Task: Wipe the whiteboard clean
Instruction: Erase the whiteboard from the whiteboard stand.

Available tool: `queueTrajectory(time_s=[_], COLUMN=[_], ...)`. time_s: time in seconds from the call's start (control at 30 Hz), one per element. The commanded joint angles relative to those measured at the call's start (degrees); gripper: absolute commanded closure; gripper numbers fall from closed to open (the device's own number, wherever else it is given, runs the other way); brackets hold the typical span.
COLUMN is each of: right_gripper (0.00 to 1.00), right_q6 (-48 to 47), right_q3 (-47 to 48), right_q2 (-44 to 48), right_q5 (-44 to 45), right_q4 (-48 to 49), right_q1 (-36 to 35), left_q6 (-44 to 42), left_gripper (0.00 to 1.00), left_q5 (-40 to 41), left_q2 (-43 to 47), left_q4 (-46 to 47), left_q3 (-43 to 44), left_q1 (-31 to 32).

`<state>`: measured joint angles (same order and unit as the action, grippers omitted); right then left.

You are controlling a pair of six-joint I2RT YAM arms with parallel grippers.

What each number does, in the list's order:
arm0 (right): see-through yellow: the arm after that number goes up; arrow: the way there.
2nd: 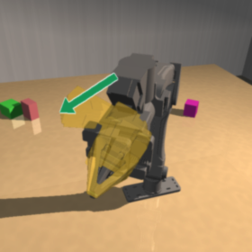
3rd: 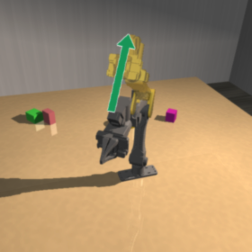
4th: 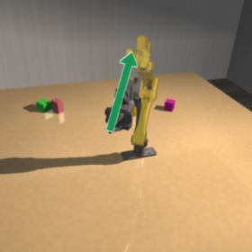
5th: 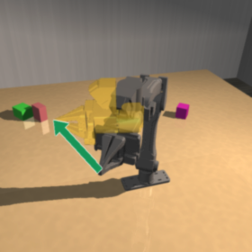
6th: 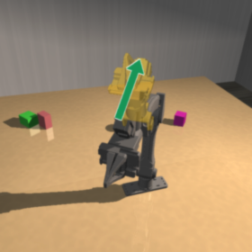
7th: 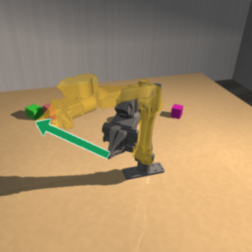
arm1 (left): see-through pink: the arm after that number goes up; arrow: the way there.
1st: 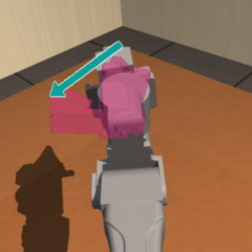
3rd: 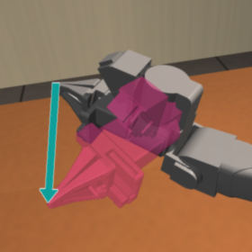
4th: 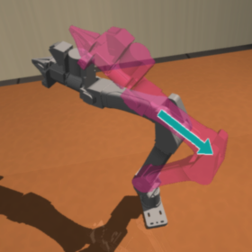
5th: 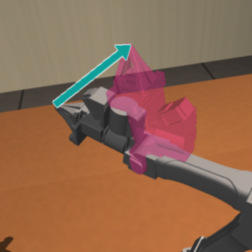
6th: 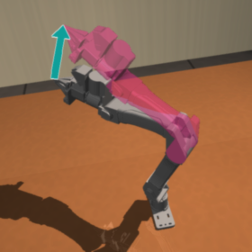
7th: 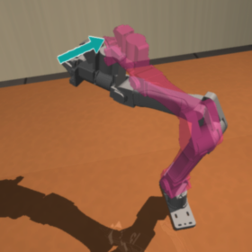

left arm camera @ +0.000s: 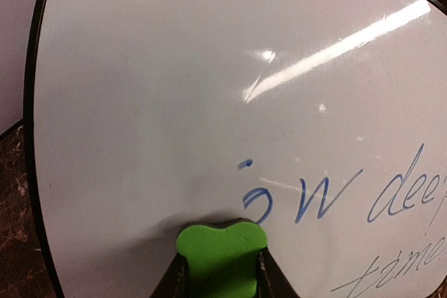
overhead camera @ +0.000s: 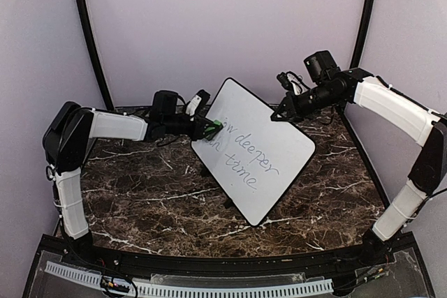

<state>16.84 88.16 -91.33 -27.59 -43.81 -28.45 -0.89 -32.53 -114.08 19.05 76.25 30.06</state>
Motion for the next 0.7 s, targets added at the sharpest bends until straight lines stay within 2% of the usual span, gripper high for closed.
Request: queueTrajectory(time_s=[0.0, 0.13, 0.43, 0.57, 0.67], right_gripper=[1.00, 1.00, 1.00, 1.00, 1.00], right_q6=[-5.94, -5.94, -5.94, -5.93, -5.94], right_q3=[-0.16, -0.18, -0.36, -0.33, -0.27], right_q2=[-0.06, -0.16, -0.03, 0.14, -0.03], right_q5=[-5.33, -5.28, -5.02, -4.98, -5.08], right_q4=[1.80, 1.79, 1.76, 1.71, 1.70], right_q1=[-2.49, -2.50, -2.56, -2.55, -2.55], left_q6=[0.62, 0.62, -0.31, -0.55, -0.52], left_gripper=[1.00, 1.00, 1.00, 1.00, 1.00], left_q5=[0.27, 0.04, 0.05, -0.02, -0.12], left_q2=[1.31, 0.86, -3.37, -3.58, -2.75], left_q4=[-0.70, -0.81, -5.98, -7.13, -6.87], left_q3=[-6.67, -5.31, 8.08, 8.93, 6.45], left_q1=[1.22, 1.50, 2.63, 2.63, 2.60])
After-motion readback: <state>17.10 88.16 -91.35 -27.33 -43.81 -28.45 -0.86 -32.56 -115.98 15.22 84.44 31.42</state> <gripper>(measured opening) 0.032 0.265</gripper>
